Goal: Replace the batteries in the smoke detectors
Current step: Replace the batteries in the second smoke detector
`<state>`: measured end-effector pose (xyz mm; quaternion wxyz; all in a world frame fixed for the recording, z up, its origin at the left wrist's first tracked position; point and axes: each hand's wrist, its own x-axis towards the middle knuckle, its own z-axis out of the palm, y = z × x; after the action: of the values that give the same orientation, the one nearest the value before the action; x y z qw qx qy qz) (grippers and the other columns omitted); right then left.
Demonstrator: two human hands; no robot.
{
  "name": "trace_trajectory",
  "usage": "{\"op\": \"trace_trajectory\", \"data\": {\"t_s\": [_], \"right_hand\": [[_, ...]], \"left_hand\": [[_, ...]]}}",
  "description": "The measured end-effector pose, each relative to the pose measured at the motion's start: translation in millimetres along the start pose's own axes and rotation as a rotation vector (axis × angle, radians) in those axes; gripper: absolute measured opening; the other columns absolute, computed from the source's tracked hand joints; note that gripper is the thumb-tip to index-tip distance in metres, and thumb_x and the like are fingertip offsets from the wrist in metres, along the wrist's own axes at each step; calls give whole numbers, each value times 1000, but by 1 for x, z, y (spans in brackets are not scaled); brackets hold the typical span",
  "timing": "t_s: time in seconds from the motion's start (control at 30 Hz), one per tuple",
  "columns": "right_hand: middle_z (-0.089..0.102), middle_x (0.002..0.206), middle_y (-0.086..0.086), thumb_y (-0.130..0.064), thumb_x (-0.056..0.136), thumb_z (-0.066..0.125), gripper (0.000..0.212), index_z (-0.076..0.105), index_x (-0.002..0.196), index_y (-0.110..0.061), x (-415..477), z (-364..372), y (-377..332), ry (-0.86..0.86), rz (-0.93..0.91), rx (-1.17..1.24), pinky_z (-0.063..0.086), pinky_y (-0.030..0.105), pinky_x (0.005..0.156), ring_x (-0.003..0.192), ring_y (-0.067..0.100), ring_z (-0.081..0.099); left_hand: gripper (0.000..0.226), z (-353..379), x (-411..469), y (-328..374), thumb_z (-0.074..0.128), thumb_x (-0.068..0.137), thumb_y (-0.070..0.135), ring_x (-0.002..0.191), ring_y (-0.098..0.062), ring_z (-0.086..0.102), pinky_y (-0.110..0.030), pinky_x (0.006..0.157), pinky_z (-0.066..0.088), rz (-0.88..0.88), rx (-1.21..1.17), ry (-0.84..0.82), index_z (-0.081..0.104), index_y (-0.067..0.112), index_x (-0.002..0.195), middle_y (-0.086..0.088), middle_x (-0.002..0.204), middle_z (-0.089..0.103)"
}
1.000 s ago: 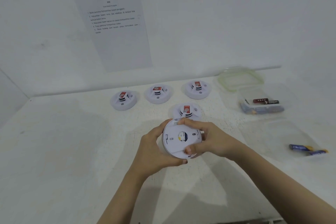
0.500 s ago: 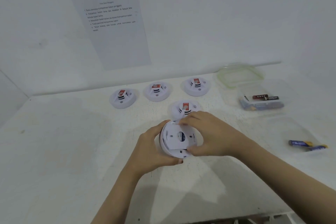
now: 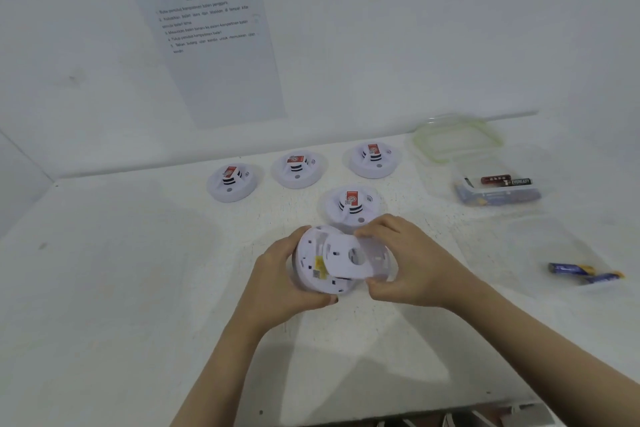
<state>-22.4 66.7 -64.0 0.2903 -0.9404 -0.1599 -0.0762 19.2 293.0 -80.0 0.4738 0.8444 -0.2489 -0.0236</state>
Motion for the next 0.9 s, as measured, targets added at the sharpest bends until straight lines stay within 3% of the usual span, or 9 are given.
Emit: {"op": "trace_trajectory", "data": {"t_s": [0.13, 0.27, 0.37, 0.43, 0.57, 0.67, 0.73, 0.9], "right_hand": [[50, 101, -11, -41, 61, 53, 58, 57, 116, -21, -16, 8, 17, -1, 51, -85, 37, 23, 79, 89, 7, 47], [42, 108, -14, -41, 66, 48, 62, 52, 126, -27, -27, 14, 26, -95, 88, -62, 29, 16, 83, 97, 5, 40], [42, 122, -18, -37, 82, 56, 49, 42, 128, -38, -25, 12, 20, -79, 139, 128, 32, 11, 88, 110, 1, 41], [45, 127, -20, -35, 87, 56, 41, 39, 124, -43, -18, 6, 13, -29, 188, 327, 39, 14, 89, 111, 0, 48], [62, 114, -5, -16, 95, 49, 27, 45, 117, -32, -8, -9, 3, 53, 209, 503, 55, 29, 71, 82, 17, 69], [68, 96, 2, -12, 95, 47, 23, 47, 107, -30, -7, -18, 6, 139, 205, 496, 47, 38, 53, 67, 39, 61], [68, 91, 5, -10, 93, 48, 24, 48, 103, -31, -8, -24, 10, 182, 205, 474, 43, 37, 49, 63, 39, 59], [68, 82, 1, -8, 88, 57, 24, 49, 98, -28, -13, -44, 20, 246, 212, 383, 49, 37, 54, 52, 23, 60]], "left_hand": [[77, -1, 1, -6, 89, 49, 27, 104, 0, 61, -12, 82, 49, -5, -67, 90, 57, 38, 118, 21, 110, 65], [73, 3, 1, -2, 84, 49, 41, 106, 8, 58, -5, 83, 45, 17, -98, 158, 52, 58, 112, 31, 111, 62], [77, 11, 4, 6, 85, 48, 42, 109, 4, 59, -9, 86, 47, 21, -125, 174, 54, 47, 119, 26, 115, 63], [83, 18, 7, 11, 89, 46, 39, 110, 4, 58, -8, 85, 46, 33, -133, 182, 53, 40, 121, 28, 117, 61], [92, 33, 14, 24, 96, 45, 29, 112, 2, 57, -11, 87, 48, 64, -79, 173, 50, 40, 123, 27, 119, 59], [98, 42, 19, 31, 93, 45, 40, 118, -4, 54, -27, 96, 51, 73, -34, 175, 47, 37, 131, 21, 125, 57], [99, 47, 24, 36, 92, 46, 41, 122, -6, 52, -35, 98, 50, 86, -20, 171, 46, 33, 133, 19, 130, 55], [100, 64, 38, 51, 93, 49, 39, 128, -8, 48, -34, 102, 47, 166, 39, 162, 46, 22, 135, 14, 136, 52]]}}
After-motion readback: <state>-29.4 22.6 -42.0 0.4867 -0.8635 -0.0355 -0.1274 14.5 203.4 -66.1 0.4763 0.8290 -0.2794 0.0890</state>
